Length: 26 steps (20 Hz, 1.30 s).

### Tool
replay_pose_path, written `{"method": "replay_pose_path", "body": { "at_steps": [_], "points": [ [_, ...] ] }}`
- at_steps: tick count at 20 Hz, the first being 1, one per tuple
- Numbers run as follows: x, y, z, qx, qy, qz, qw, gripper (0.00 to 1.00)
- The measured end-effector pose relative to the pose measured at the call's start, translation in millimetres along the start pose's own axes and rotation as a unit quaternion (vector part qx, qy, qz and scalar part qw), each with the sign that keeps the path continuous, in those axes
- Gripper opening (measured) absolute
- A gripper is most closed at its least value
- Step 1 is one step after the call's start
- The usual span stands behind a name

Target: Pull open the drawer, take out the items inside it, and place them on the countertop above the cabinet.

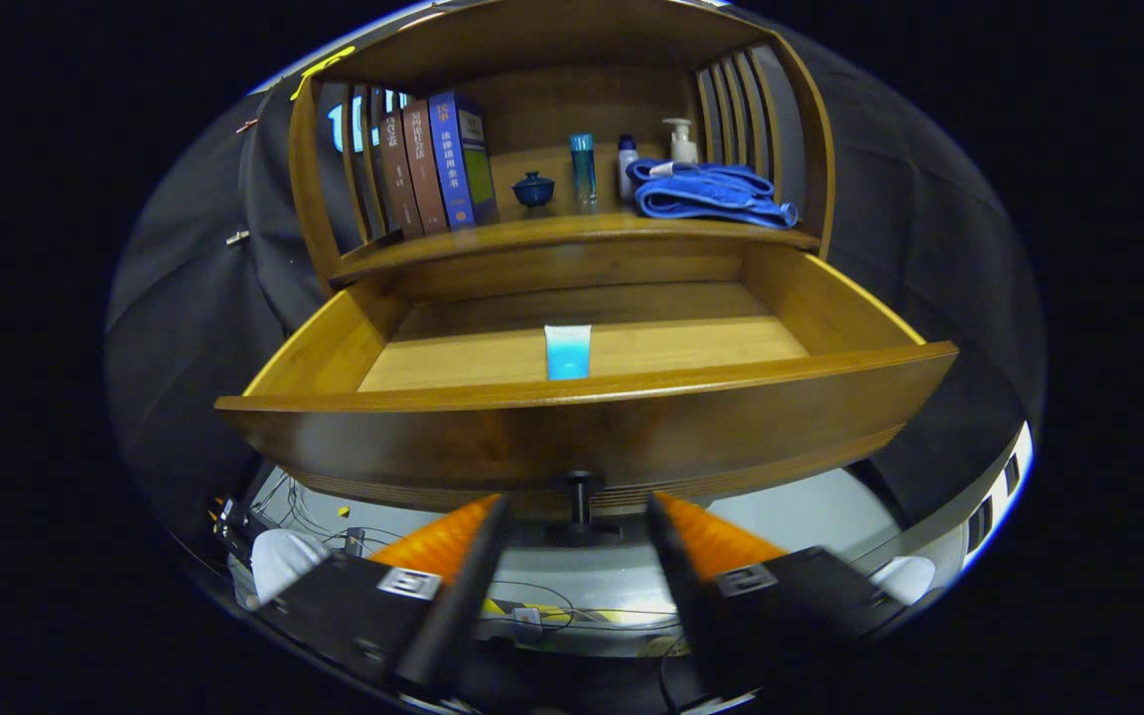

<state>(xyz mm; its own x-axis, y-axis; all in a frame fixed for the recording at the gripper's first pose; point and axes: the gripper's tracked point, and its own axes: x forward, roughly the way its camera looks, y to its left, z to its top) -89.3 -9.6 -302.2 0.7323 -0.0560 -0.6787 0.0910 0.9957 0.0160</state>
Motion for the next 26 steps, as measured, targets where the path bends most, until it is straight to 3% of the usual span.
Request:
{"method": "replay_pose_path", "body": {
  "at_steps": [1,6,12,19,26],
  "points": [
    [-7,5,3,0.003,-0.002,0.005,1.0,0.98],
    [-20,20,67,0.02,-0.03,0.023,0.999,1.0],
    [46,26,112,0.013,0.014,0.021,1.0,1.0],
    [122,25,90,0.005,0.143,0.018,0.99,1.0],
    [158,11,59,-0.01,0.233,-0.01,0.972,1.0]
  ]
}}
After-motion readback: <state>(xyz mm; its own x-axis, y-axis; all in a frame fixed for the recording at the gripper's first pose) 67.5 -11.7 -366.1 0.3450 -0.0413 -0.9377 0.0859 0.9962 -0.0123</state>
